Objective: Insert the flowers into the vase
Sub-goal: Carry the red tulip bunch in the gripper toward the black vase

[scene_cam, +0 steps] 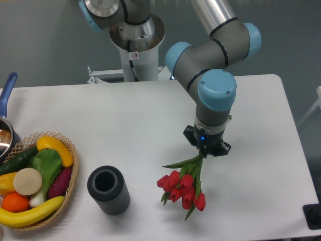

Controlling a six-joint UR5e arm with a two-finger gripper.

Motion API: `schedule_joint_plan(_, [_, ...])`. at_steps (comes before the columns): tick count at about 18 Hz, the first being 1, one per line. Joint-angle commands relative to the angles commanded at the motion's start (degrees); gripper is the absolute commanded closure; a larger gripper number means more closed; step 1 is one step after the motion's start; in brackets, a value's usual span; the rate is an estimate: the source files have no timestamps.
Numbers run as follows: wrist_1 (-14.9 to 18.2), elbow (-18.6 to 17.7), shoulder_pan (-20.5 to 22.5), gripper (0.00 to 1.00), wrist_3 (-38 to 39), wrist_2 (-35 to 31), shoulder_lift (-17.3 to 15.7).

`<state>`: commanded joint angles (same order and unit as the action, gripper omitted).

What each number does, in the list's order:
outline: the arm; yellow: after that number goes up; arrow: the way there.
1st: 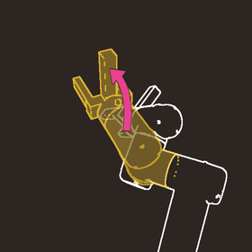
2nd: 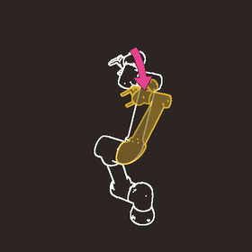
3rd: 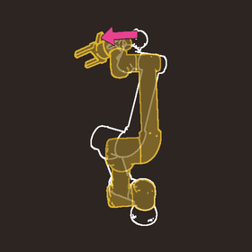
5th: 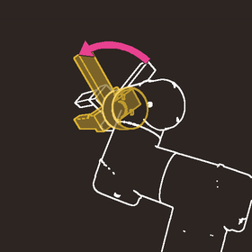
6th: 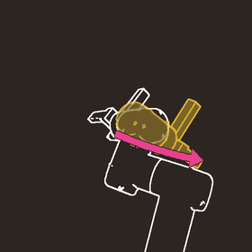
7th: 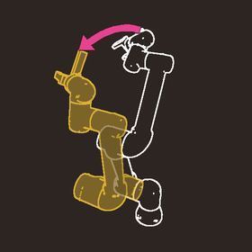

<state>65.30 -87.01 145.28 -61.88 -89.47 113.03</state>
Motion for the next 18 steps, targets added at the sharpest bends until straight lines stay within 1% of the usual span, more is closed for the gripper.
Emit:
schedule_joint_plan(6, [-0.5, 0.3, -1.9, 1.0, 0.0, 1.2, 0.1])
schedule_joint_plan(8, [-0.7, 1.1, -1.9, 1.0, 0.1, 4.2, 0.0])
schedule_joint_plan(9, [-1.5, 1.8, -1.7, 1.0, 0.1, 6.9, -0.1])
schedule_joint_plan(10, [-3.3, 2.4, -1.6, 1.0, 0.5, 10.3, -0.1])
schedule_joint_plan(11, [-6.5, 2.5, -1.4, 1.0, 1.0, 15.2, -0.1])
schedule_joint_plan(12, [-8.4, 2.3, -1.3, 1.0, 2.6, 18.5, -0.1])
schedule_joint_plan(13, [-10.4, 2.3, -0.7, 0.95, 5.1, 22.0, -0.1])
schedule_joint_plan(14, [-12.0, 1.8, -0.2, 0.94, 6.7, 25.9, -0.1])
schedule_joint_plan(15, [-13.0, 1.8, -0.1, 0.95, 7.2, 29.5, -0.1])
schedule_joint_plan(18, [-13.7, 1.8, -0.2, 0.97, 8.9, 36.5, -0.2])
